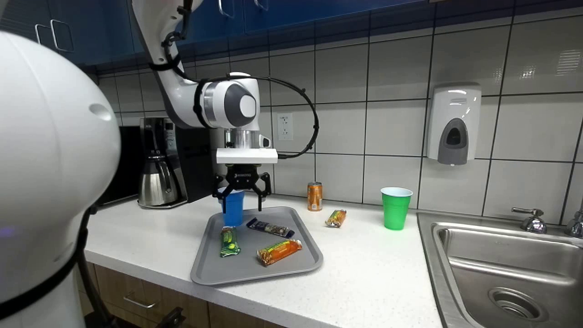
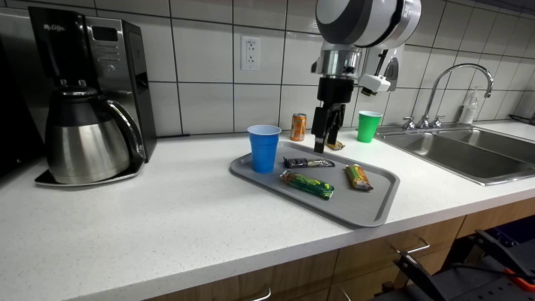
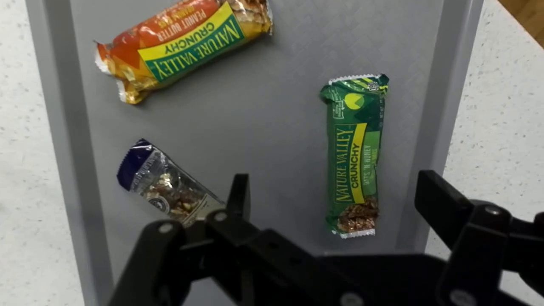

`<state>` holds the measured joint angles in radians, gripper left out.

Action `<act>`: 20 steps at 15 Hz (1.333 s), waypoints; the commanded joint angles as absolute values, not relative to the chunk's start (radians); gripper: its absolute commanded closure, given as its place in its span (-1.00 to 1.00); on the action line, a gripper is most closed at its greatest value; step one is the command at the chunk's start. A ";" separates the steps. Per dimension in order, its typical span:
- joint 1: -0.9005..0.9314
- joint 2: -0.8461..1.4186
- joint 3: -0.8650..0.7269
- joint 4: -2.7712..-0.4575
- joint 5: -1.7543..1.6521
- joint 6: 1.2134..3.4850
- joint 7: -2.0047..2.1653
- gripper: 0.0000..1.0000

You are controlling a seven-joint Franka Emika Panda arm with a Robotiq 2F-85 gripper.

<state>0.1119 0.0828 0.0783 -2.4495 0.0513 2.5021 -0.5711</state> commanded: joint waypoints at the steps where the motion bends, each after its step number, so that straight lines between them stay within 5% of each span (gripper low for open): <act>1: 0.095 0.103 0.116 -2.444 0.115 2.529 -0.660 -1.00; 20: 0.102 0.250 0.162 -2.395 -0.049 2.626 -0.643 -1.00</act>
<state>0.1128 0.2164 0.1454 -2.4244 -0.0098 2.6084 -0.6465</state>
